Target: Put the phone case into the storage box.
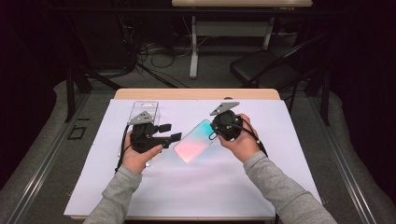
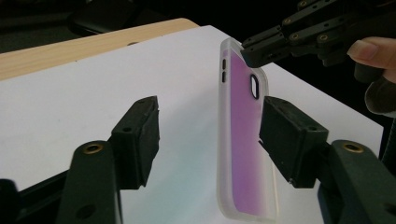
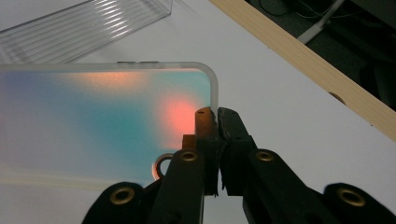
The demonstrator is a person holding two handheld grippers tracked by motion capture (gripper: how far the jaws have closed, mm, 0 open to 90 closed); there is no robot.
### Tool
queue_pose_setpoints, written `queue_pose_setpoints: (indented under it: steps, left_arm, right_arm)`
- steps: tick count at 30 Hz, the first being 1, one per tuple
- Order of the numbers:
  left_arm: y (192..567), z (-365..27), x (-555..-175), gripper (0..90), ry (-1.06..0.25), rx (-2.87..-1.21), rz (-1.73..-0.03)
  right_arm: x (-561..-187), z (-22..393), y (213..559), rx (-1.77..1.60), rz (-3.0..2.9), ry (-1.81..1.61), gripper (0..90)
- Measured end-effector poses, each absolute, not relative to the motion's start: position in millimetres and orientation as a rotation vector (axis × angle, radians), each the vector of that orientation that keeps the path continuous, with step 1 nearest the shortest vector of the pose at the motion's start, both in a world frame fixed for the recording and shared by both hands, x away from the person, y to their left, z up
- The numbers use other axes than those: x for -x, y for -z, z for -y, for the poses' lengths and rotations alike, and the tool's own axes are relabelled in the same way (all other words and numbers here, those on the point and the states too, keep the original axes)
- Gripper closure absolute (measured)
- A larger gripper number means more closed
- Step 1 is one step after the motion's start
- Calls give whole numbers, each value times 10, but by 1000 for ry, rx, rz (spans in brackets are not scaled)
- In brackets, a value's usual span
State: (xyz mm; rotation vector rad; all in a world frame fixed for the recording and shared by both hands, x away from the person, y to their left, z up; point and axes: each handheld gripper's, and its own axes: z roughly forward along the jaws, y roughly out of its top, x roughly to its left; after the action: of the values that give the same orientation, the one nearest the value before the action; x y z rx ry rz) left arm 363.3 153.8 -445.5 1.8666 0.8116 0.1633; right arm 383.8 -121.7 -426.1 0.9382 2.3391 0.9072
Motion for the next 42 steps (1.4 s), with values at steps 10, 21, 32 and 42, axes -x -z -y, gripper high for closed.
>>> queue_pose_setpoints:
  steps: [10,21,32,42]
  left_arm:
    - [4495,-1520,-3607,419,-140,-1894,-796]
    - [4528,-1505,-3578,453,-125,-1916,-786]
    - [4550,-1471,-3549,467,-114,-1937,-778]
    - [4593,-1424,-3535,499,-1,-1943,-815]
  right_arm:
    - [-3772,1177,4249,-893,-2333,-902,878]
    - [-3699,1141,4268,-847,-2324,-904,878]
    - [-3602,1095,4289,-795,-2327,-907,878]
    - [-3557,1053,4305,-760,-2328,-900,878]
